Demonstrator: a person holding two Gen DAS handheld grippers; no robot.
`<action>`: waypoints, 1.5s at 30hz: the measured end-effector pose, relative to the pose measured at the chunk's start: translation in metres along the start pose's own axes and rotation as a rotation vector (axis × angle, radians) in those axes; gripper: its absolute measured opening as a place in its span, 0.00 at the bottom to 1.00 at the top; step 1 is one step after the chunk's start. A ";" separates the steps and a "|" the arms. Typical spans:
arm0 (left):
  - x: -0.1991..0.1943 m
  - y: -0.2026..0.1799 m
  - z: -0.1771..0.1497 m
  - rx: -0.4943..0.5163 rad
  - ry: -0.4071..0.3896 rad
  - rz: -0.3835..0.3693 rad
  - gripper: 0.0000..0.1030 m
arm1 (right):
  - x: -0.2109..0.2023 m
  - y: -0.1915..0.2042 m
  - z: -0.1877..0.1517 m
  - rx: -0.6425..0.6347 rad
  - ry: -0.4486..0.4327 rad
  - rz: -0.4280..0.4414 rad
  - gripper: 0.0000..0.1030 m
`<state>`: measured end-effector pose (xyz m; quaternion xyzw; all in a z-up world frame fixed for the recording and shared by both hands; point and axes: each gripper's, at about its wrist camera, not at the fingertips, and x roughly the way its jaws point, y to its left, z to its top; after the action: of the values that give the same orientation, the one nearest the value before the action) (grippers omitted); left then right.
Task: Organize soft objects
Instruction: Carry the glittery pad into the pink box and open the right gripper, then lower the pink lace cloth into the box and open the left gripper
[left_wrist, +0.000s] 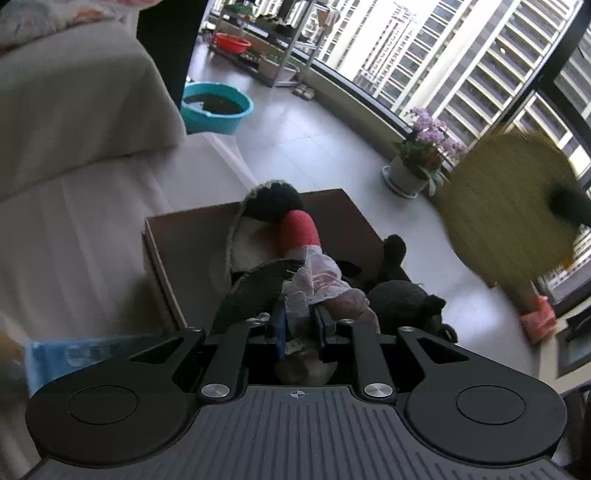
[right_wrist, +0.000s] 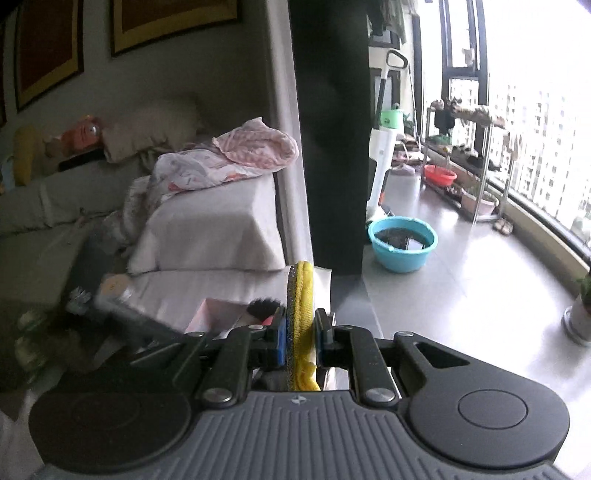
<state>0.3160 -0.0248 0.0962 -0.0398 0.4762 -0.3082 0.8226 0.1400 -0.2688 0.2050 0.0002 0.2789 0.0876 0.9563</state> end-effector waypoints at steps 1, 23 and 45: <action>0.000 -0.003 0.001 0.021 -0.001 0.017 0.20 | 0.011 0.002 0.003 -0.012 0.003 -0.011 0.14; -0.012 -0.014 -0.020 0.195 -0.002 0.058 0.20 | 0.151 0.018 -0.016 0.070 0.278 0.172 0.43; -0.073 0.047 -0.047 0.068 -0.019 0.129 0.20 | 0.144 0.058 -0.044 -0.090 0.261 0.097 0.53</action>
<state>0.2740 0.0643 0.1093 0.0161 0.4592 -0.2701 0.8461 0.2263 -0.1900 0.0936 -0.0404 0.3962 0.1453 0.9057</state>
